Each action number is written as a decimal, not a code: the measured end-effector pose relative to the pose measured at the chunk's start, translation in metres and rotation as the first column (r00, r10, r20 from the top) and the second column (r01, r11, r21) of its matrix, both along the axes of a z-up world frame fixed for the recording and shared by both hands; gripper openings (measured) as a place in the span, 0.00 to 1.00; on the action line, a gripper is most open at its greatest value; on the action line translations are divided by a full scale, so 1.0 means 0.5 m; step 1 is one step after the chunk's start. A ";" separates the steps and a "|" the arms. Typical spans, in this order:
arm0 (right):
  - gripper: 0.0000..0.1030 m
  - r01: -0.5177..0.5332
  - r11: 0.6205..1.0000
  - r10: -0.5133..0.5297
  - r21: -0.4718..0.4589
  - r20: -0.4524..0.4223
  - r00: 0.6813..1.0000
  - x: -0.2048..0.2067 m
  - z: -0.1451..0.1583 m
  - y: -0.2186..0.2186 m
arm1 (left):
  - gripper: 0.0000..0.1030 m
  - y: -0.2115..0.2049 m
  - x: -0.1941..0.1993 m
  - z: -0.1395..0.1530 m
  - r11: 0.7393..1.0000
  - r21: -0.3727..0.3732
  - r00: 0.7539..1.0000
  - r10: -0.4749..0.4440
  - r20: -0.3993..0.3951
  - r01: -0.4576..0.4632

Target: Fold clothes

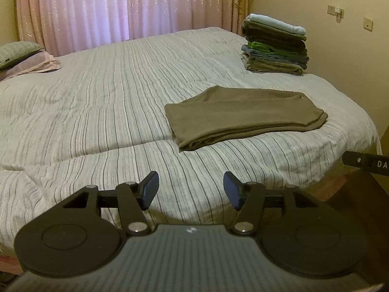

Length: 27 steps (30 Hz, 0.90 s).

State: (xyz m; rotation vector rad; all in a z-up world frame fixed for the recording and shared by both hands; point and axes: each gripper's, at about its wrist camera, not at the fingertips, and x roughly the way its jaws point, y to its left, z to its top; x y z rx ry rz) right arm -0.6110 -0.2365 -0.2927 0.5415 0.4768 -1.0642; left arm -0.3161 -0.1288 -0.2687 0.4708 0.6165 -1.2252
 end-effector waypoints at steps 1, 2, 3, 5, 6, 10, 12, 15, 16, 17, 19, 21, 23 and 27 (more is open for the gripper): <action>0.80 0.000 1.000 0.000 -0.002 -0.001 1.000 0.002 0.001 -0.001 | 0.56 -0.002 0.000 -0.001 1.000 0.001 1.000 -0.001 0.000 0.001; 0.80 0.000 1.000 0.000 -0.004 0.000 1.000 0.004 0.002 -0.003 | 0.56 -0.004 0.000 -0.002 1.000 0.003 1.000 -0.002 -0.001 0.002; 0.80 -0.002 1.000 0.002 -0.004 0.001 1.000 0.007 0.002 -0.007 | 0.56 -0.007 0.001 -0.002 1.000 0.004 1.000 -0.003 -0.001 0.003; 0.80 -0.005 1.000 0.005 -0.002 0.004 1.000 0.013 0.000 -0.019 | 0.56 -0.011 0.001 -0.004 1.000 0.007 1.000 -0.004 -0.001 0.004; 0.80 -0.002 1.000 0.002 0.000 0.007 1.000 0.015 -0.003 -0.025 | 0.56 -0.013 0.001 -0.005 1.000 0.008 1.000 -0.005 -0.002 0.005; 0.80 0.003 1.000 -0.004 0.030 0.011 1.000 0.021 -0.025 -0.056 | 0.56 -0.039 0.011 -0.023 1.000 0.028 1.000 -0.013 -0.025 0.014; 0.80 0.010 0.999 -0.010 0.052 0.008 1.000 0.022 -0.039 -0.073 | 0.56 -0.057 0.021 -0.038 0.999 0.043 0.999 -0.007 -0.045 0.009; 0.80 0.021 0.996 -0.021 0.083 0.002 1.000 0.026 -0.058 -0.101 | 0.56 -0.081 0.037 -0.053 0.999 0.048 0.998 0.004 -0.069 -0.001; 0.80 0.024 0.995 -0.024 0.094 -0.001 1.000 0.027 -0.064 -0.110 | 0.56 -0.089 0.042 -0.057 0.999 0.047 0.997 0.007 -0.075 -0.004; 0.80 0.026 0.995 -0.026 0.101 -0.003 1.000 0.029 -0.070 -0.119 | 0.56 -0.098 0.046 -0.060 0.999 0.046 0.997 0.009 -0.080 -0.005; 0.80 0.024 0.994 -0.023 0.109 -0.008 1.000 0.035 -0.076 -0.140 | 0.55 -0.116 0.054 -0.064 0.999 0.046 0.996 0.012 -0.088 -0.008; 0.80 0.023 0.993 -0.022 0.114 -0.009 1.000 0.041 -0.079 -0.161 | 0.54 -0.133 0.060 -0.067 0.999 0.042 0.995 0.016 -0.098 -0.012; 0.80 0.024 0.993 -0.023 0.112 -0.008 1.000 0.048 -0.078 -0.183 | 0.54 -0.154 0.067 -0.070 0.999 0.041 0.994 0.015 -0.108 -0.011; 0.80 0.021 0.994 -0.020 0.107 -0.011 1.000 0.059 -0.079 -0.224 | 0.53 -0.191 0.077 -0.074 0.999 0.035 0.993 0.013 -0.117 -0.009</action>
